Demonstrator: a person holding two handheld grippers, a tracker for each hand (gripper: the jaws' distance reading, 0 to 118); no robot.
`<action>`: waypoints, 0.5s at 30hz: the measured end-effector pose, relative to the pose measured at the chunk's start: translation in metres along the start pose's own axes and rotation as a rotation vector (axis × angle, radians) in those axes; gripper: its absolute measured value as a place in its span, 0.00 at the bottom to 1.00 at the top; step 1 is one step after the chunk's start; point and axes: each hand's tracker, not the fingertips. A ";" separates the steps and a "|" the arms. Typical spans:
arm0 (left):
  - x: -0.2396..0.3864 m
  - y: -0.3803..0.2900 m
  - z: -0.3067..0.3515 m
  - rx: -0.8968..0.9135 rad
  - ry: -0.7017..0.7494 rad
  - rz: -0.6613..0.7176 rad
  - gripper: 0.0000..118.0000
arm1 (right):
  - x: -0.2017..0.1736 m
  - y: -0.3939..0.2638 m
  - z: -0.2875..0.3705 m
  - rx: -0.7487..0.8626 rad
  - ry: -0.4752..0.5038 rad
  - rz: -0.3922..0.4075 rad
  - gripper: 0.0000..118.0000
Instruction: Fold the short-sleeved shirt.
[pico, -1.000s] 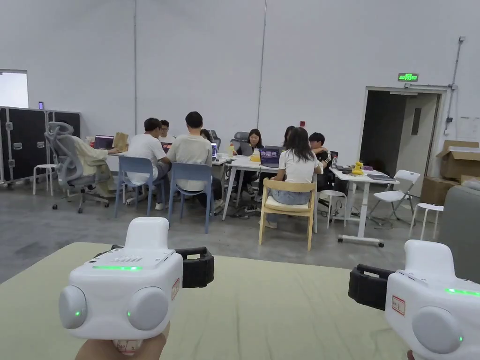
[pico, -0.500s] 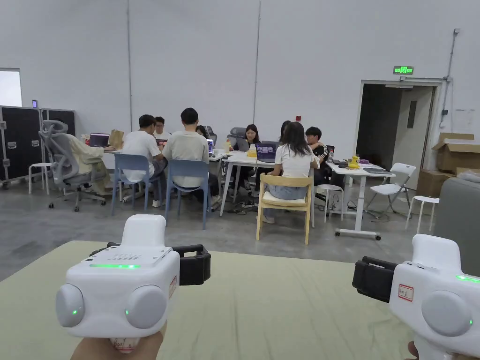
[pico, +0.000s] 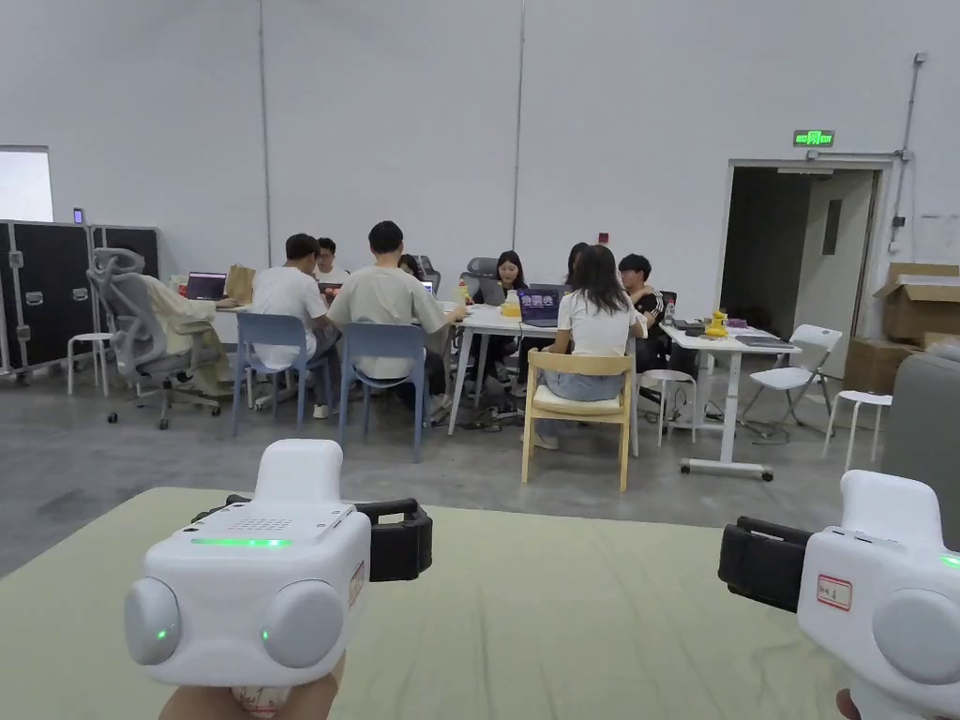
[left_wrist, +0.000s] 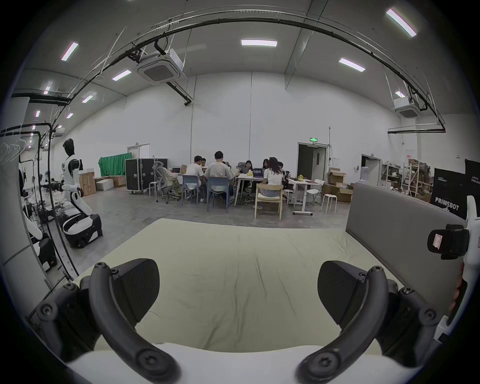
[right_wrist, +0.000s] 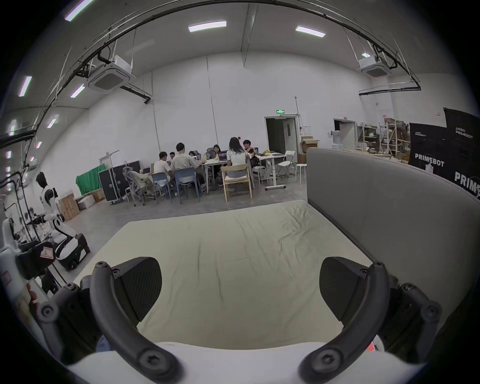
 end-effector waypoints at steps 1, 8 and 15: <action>-0.001 0.000 0.000 -0.002 0.002 -0.001 1.00 | 0.000 0.000 0.001 0.002 0.003 -0.004 1.00; -0.004 0.000 -0.003 -0.002 -0.003 0.001 1.00 | -0.002 0.004 0.002 0.013 -0.005 0.001 1.00; -0.003 -0.001 -0.002 -0.002 -0.009 -0.001 1.00 | -0.004 0.003 0.003 0.024 -0.005 0.013 1.00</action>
